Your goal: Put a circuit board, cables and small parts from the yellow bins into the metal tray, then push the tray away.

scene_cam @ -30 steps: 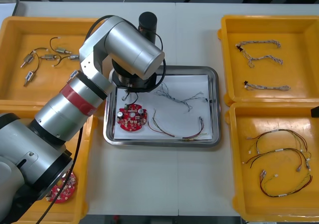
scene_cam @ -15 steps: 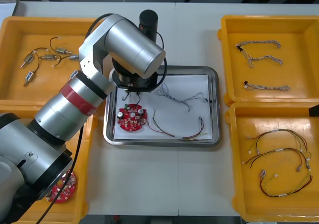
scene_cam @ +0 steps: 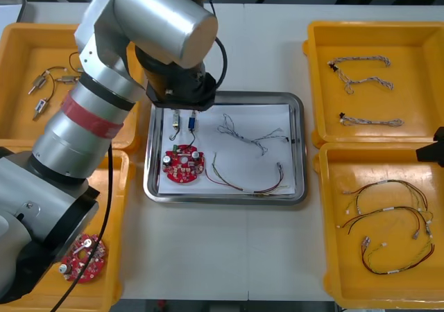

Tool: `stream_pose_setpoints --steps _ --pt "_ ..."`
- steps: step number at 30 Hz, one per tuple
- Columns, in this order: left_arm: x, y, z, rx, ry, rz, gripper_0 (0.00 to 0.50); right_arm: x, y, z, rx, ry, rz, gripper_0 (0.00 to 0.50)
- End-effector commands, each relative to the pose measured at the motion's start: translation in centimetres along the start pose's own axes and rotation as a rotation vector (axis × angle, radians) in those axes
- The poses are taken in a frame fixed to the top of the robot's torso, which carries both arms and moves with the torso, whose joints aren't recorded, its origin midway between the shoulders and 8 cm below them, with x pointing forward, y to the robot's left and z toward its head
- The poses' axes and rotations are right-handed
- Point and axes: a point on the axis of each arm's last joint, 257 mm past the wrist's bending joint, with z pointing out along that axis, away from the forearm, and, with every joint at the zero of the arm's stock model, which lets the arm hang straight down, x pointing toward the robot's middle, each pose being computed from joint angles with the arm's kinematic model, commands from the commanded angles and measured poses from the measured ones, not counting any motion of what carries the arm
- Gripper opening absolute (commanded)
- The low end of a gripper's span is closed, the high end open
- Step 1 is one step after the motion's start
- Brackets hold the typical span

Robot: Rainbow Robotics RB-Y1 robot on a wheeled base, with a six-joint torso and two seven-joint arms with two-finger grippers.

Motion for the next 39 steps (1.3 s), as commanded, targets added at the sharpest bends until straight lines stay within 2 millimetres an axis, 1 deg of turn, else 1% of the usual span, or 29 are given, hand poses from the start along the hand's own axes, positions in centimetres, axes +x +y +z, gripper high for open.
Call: stream_pose_setpoints --steps 1,2,4,8,10,11,15,17,18,20,21,23,24,25,26,29,30,31,33,37,39 --pt "-4.3 2.9 -5.6 0.037 -0.111 0.039 0.500 -0.5 3.5 -0.6 -0.029 -0.007 -0.164 0.500" --pt "-4.4 3.2 -5.8 0.044 -0.113 0.039 0.500 -0.6 3.9 -0.6 -0.039 -0.006 -0.176 0.500" --pt "-5.0 4.6 -6.5 0.063 -0.115 0.037 0.500 -0.4 5.3 -0.7 -0.080 0.004 -0.220 0.500" --pt "-5.3 6.6 -7.0 0.068 -0.111 0.032 0.500 0.1 7.2 -0.6 -0.132 0.026 -0.287 0.500" --pt "-5.2 7.9 -7.1 0.061 -0.103 0.034 0.500 0.2 8.2 -0.4 -0.148 0.032 -0.376 0.500" --pt "-5.2 8.1 -7.1 0.060 -0.101 0.035 0.500 0.2 8.5 -0.3 -0.151 0.033 -0.397 0.500" --pt "-5.1 10.3 -7.6 0.049 -0.092 0.037 0.500 0.0 10.0 0.2 -0.151 0.039 -0.557 0.500" --pt "-5.1 11.7 -8.0 0.043 -0.088 0.034 0.500 0.2 11.0 0.7 -0.156 0.050 -0.645 0.500" --pt "-5.0 12.1 -8.1 0.042 -0.085 0.030 0.500 0.2 11.2 0.8 -0.155 0.054 -0.667 0.500" --pt "-4.6 13.6 -8.3 0.042 -0.085 0.022 0.500 0.5 12.2 1.3 -0.156 0.067 -0.759 0.500" --pt "-4.5 14.0 -8.4 0.044 -0.087 0.019 0.500 0.6 12.3 1.4 -0.154 0.071 -0.780 0.500" --pt "-3.5 15.7 -8.5 0.044 -0.101 0.011 0.500 0.6 13.5 2.0 -0.161 0.067 -0.858 0.500" --pt "-3.2 16.1 -8.4 0.043 -0.105 0.008 0.500 0.6 13.9 2.1 -0.165 0.063 -0.878 0.500" --pt "-2.7 17.1 -8.5 0.039 -0.114 0.003 0.500 0.6 14.5 2.5 -0.170 0.057 -0.914 0.500" --pt "-2.4 17.6 -8.5 0.035 -0.118 0.006 0.500 0.6 14.8 2.6 -0.173 0.053 -0.931 0.500" --pt "-1.2 21.0 -9.0 -0.002 -0.141 0.018 0.500 0.7 16.6 3.3 -0.189 0.036 -1.033 0.500" --pt "-1.0 21.5 -9.2 -0.006 -0.147 0.017 0.500 0.7 16.9 3.4 -0.189 0.032 -1.053 0.500" --pt "-0.6 22.7 -9.5 -0.012 -0.156 0.015 0.500 0.8 17.6 3.7 -0.192 0.027 -1.095 0.500" --pt "0.2 23.9 -9.7 -0.008 -0.161 0.014 0.500 1.0 18.6 4.1 -0.197 0.023 -1.153 0.500" --pt "2.8 26.6 -9.4 0.015 -0.143 -0.013 0.500 1.3 20.7 5.1 -0.206 0.037 -1.270 0.500" --pt "3.8 27.6 -9.2 0.016 -0.133 -0.025 0.500 1.5 21.5 5.5 -0.213 0.047 -1.312 0.500"
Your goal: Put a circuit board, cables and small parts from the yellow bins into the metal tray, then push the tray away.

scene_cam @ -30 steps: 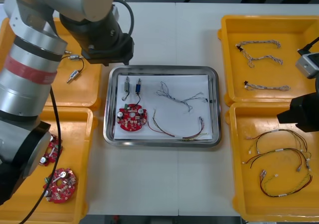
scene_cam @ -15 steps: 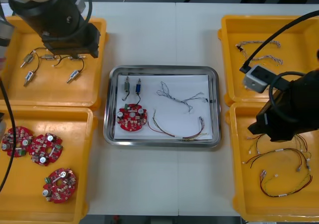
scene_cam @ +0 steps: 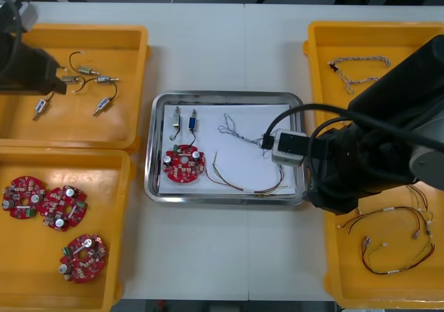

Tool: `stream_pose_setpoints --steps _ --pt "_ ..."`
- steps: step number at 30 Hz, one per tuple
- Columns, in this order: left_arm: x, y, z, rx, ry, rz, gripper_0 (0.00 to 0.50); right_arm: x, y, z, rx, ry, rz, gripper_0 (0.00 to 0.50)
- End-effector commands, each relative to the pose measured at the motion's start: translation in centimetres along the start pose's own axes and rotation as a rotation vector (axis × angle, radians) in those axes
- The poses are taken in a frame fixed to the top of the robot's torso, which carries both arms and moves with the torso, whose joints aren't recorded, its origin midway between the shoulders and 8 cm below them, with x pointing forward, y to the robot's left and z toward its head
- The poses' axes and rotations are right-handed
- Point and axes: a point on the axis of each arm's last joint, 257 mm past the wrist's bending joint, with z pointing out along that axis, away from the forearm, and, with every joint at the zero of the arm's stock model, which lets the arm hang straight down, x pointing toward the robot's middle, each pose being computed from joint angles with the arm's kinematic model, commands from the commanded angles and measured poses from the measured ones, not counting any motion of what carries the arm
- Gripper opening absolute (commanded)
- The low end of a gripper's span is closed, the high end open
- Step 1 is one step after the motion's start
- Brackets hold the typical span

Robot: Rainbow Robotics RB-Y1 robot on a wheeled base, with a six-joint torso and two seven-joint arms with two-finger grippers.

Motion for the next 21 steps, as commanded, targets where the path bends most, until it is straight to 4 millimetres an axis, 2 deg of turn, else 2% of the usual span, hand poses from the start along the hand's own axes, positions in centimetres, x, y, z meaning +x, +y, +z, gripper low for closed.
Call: stream_pose_setpoints --steps 1,5,10,14,21 --pt "2.3 4.4 -1.5 -0.041 -0.001 -0.004 0.500 -2.8 0.4 0.8 0.007 0.009 -0.156 0.500" --pt "3.9 5.8 -1.2 -0.079 0.021 -0.021 0.500 -4.0 0.9 2.0 0.000 0.031 -0.208 0.500" --pt "5.5 7.2 -0.7 -0.104 0.044 -0.063 0.500 -6.1 1.7 4.6 0.015 0.049 -0.278 0.500" --pt "6.2 7.6 -0.4 -0.111 0.060 -0.078 0.500 -6.9 2.2 6.5 0.028 0.065 -0.312 0.500" --pt "6.3 7.8 -0.4 -0.121 0.058 -0.096 0.500 -8.7 3.4 9.8 0.053 0.072 -0.381 0.500"
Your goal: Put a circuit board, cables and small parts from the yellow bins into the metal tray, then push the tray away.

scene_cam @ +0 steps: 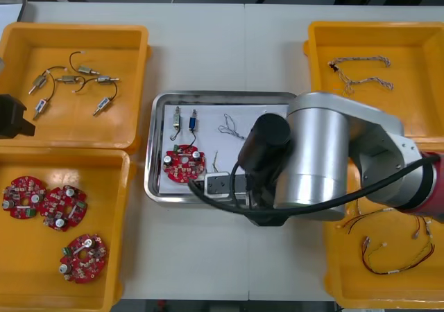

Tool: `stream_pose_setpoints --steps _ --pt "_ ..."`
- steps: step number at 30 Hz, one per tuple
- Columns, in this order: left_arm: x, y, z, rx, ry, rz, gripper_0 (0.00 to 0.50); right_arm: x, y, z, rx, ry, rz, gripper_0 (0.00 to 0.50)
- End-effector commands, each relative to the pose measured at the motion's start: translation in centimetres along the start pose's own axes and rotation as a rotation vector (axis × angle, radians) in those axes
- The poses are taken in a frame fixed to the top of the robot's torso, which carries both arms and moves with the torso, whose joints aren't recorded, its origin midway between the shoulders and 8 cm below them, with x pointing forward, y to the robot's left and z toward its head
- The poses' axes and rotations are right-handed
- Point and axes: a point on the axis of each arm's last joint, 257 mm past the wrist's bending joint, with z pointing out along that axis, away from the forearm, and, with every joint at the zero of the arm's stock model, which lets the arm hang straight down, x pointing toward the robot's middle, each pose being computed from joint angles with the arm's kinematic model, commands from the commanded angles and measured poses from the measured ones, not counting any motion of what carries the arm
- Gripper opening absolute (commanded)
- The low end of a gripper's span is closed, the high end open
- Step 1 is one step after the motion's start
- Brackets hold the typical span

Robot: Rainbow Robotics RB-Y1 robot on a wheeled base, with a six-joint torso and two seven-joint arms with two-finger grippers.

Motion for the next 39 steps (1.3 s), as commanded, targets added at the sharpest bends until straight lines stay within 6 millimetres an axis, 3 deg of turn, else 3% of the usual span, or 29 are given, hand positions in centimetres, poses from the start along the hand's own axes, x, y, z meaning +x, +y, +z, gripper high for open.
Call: stream_pose_setpoints --steps 1,10,20,26,27,28,29,31,32,39 --pt "-0.6 2.2 -1.8 -0.062 -0.041 -0.022 0.500 -3.2 0.2 1.1 0.026 -0.024 -0.106 0.500" --pt "-0.8 1.9 -2.1 -0.064 -0.054 -0.010 0.500 -4.8 0.5 3.3 0.025 -0.038 -0.109 0.500" --pt "-0.8 2.0 -2.1 -0.067 -0.055 -0.006 0.500 -5.1 0.2 5.3 0.014 -0.034 -0.080 0.500" --pt "-0.8 2.0 -2.1 -0.067 -0.055 -0.006 0.500 -5.4 0.4 5.4 0.008 -0.034 -0.081 0.500" --pt "-0.8 2.0 -2.1 -0.066 -0.054 -0.006 0.500 -5.4 0.4 5.4 0.008 -0.034 -0.083 0.447" --pt "-0.8 2.0 -2.1 -0.069 -0.055 -0.006 0.500 -5.4 0.4 5.4 0.008 -0.034 -0.081 0.305" --pt "-0.8 2.0 -2.1 -0.067 -0.055 -0.006 0.500 -5.4 0.4 5.4 0.008 -0.034 -0.080 0.197" --pt "-0.8 2.0 -2.1 -0.067 -0.055 -0.006 0.500 -5.4 0.3 5.3 0.014 -0.034 -0.081 0.045" --pt "-0.8 2.0 -2.1 -0.067 -0.055 -0.006 0.500 -5.4 0.1 5.2 0.023 -0.036 -0.085 0.003" --pt "-0.8 2.0 -2.1 -0.067 -0.055 -0.006 0.500 -5.5 -1.2 4.7 0.065 -0.045 -0.094 0.000"
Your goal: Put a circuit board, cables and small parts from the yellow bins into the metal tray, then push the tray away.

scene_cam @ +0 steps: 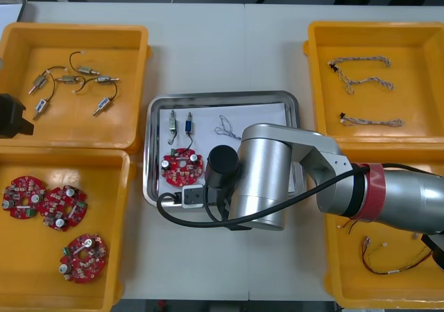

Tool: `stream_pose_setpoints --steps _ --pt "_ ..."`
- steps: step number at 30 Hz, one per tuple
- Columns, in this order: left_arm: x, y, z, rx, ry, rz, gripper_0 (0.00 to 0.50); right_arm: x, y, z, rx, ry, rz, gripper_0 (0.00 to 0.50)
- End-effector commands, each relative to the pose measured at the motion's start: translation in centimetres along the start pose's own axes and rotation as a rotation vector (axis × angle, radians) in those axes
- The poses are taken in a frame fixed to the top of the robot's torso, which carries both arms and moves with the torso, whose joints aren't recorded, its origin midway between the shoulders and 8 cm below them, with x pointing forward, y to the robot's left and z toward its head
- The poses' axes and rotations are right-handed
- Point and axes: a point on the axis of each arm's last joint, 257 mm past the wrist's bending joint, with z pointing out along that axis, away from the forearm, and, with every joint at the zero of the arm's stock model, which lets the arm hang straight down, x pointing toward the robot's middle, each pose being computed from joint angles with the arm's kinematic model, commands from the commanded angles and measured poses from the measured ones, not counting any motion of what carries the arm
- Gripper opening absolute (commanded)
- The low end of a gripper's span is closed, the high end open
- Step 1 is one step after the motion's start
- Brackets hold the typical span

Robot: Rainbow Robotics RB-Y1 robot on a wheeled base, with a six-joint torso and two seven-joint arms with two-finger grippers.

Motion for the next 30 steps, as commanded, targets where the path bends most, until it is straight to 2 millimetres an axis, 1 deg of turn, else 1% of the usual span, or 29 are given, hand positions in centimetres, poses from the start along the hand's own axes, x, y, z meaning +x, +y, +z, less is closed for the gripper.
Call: stream_pose_setpoints --steps 1,4,6,7,9,12,15,23,27,30 --pt "-0.6 2.0 -1.7 -0.053 -0.038 -0.015 0.500 -2.2 -1.5 -1.6 0.056 -0.047 -0.075 0.000" --pt "-0.6 2.0 -1.7 -0.053 -0.038 -0.015 0.500 -1.8 -2.5 -1.9 0.078 -0.045 -0.076 0.000" --pt "-0.6 2.0 -1.7 -0.053 -0.038 -0.015 0.500 -1.7 -3.6 -2.1 0.101 -0.056 -0.075 0.000" --pt "-0.6 2.0 -1.7 -0.053 -0.038 -0.015 0.500 -1.6 -3.8 -2.1 0.105 -0.058 -0.072 0.000" --pt "-0.6 2.0 -1.7 -0.053 -0.038 -0.015 0.500 -1.4 -4.9 -2.5 0.128 -0.065 -0.071 0.000" --pt "-0.6 2.0 -1.7 -0.053 -0.038 -0.015 0.500 -0.6 -5.9 -2.8 0.149 -0.054 -0.069 0.000" --pt "-0.6 2.0 -1.7 -0.053 -0.038 -0.015 0.500 -0.3 -6.5 -3.1 0.154 -0.048 -0.065 0.000" --pt "-0.6 2.0 -1.7 -0.053 -0.038 -0.015 0.500 -0.1 -8.4 -4.1 0.188 -0.040 -0.045 0.000" --pt "-0.6 2.0 -1.7 -0.053 -0.038 -0.015 0.500 0.1 -10.0 -4.5 0.212 -0.026 -0.036 0.000" --pt "-0.6 2.0 -1.7 -0.053 -0.038 -0.015 0.500 -0.2 -11.1 -4.7 0.231 -0.032 -0.030 0.000"
